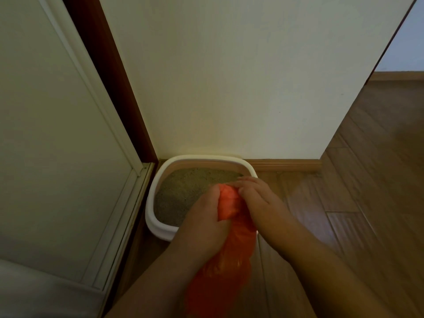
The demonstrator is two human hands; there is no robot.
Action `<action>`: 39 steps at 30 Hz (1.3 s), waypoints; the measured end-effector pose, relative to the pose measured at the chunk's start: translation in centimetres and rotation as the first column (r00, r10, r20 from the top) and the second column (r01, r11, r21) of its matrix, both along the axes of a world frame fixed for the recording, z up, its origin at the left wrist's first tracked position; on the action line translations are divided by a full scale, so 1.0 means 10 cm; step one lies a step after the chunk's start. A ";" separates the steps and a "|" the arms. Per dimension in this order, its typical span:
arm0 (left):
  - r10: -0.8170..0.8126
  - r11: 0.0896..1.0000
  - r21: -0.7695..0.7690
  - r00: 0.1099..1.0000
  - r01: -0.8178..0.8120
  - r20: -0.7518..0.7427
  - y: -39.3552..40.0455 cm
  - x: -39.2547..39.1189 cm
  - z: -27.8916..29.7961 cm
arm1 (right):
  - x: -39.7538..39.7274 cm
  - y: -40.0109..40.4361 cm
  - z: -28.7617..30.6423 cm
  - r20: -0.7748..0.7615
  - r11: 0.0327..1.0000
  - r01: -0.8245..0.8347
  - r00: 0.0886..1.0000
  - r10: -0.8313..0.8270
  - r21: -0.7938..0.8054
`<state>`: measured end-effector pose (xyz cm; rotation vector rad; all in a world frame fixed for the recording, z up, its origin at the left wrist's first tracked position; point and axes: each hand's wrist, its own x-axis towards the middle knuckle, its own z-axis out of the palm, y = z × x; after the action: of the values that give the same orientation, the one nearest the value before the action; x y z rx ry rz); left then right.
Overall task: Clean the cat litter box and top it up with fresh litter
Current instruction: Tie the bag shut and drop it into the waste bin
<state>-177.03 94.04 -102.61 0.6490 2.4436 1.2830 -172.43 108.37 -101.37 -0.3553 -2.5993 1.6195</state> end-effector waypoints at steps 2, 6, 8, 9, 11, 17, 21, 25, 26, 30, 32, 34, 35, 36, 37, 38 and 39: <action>-0.009 0.999 0.038 1.000 0.008 0.022 -0.01 0.01 0.01 | 0.02 0.00 0.01 0.049 0.998 -0.046 0.998 0.048 -0.032; -0.003 0.996 0.090 1.000 0.003 0.002 0.02 0.02 0.00 | 0.03 0.03 -0.02 0.107 0.989 -0.046 0.992 0.061 -0.137; 0.003 0.994 0.105 1.000 -0.003 0.000 0.02 0.03 -0.01 | 0.04 0.04 -0.02 0.089 0.980 -0.054 0.993 0.073 -0.192; 0.002 0.994 0.111 1.000 -0.001 -0.008 0.02 0.03 0.00 | 0.05 0.04 -0.01 0.074 0.976 -0.065 0.994 0.083 -0.209; -0.003 0.992 0.123 1.000 0.005 -0.019 0.01 0.03 0.00 | 0.05 0.04 -0.02 0.058 0.968 -0.080 0.994 0.097 -0.238; -0.013 0.988 0.151 0.999 0.018 -0.032 0.00 0.03 0.01 | 0.06 0.01 0.01 0.001 0.961 -0.098 0.995 0.101 -0.258; -0.013 0.988 0.151 0.998 0.021 -0.057 0.00 0.04 0.00 | 0.06 0.01 -0.01 -0.001 0.956 -0.111 0.993 0.115 -0.271; -0.025 0.992 0.123 0.996 0.036 -0.088 -0.01 0.03 -0.02 | 0.05 0.01 -0.02 0.022 0.957 -0.125 0.991 0.135 -0.261; -0.034 0.992 0.117 0.995 0.046 -0.098 -0.01 0.02 -0.02 | 0.05 0.01 -0.02 0.023 0.955 -0.129 0.990 0.140 -0.266; -0.026 0.992 0.118 0.992 0.041 -0.123 -0.02 0.02 -0.01 | 0.05 -0.02 -0.02 0.022 0.956 -0.117 0.992 0.128 -0.270; -0.006 0.993 0.120 0.992 0.021 -0.128 -0.01 0.03 -0.02 | 0.04 -0.02 -0.02 0.022 0.956 -0.113 0.992 0.123 -0.269; 0.007 0.991 0.135 0.991 0.011 -0.134 0.00 0.03 -0.01 | 0.04 -0.02 -0.02 0.013 0.945 -0.102 0.994 0.111 -0.312; 0.009 0.989 0.150 0.992 0.010 -0.125 0.00 0.02 0.00 | 0.03 -0.03 -0.02 0.004 0.932 -0.086 0.996 0.093 -0.351; 0.008 0.985 0.171 0.995 0.010 -0.102 -0.01 0.01 0.01 | 0.02 -0.03 -0.02 -0.011 0.918 -0.066 0.998 0.067 -0.390; 0.005 0.981 0.192 0.997 0.009 -0.072 -0.01 -0.01 0.01 | 0.00 -0.03 -0.03 -0.029 0.908 -0.042 0.999 0.033 -0.417; 0.002 0.979 0.206 0.999 0.006 -0.039 -0.02 -0.04 0.02 | -0.01 -0.01 -0.03 -0.047 0.902 -0.020 0.999 0.000 -0.431; -0.003 0.978 0.209 1.000 0.004 -0.005 -0.04 -0.06 0.02 | -0.02 0.01 -0.02 -0.060 0.897 0.000 0.998 -0.030 -0.442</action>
<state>-177.61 93.67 -102.40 0.7093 2.3290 1.5528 -172.61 108.50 -101.58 -0.3320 -2.1511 2.1703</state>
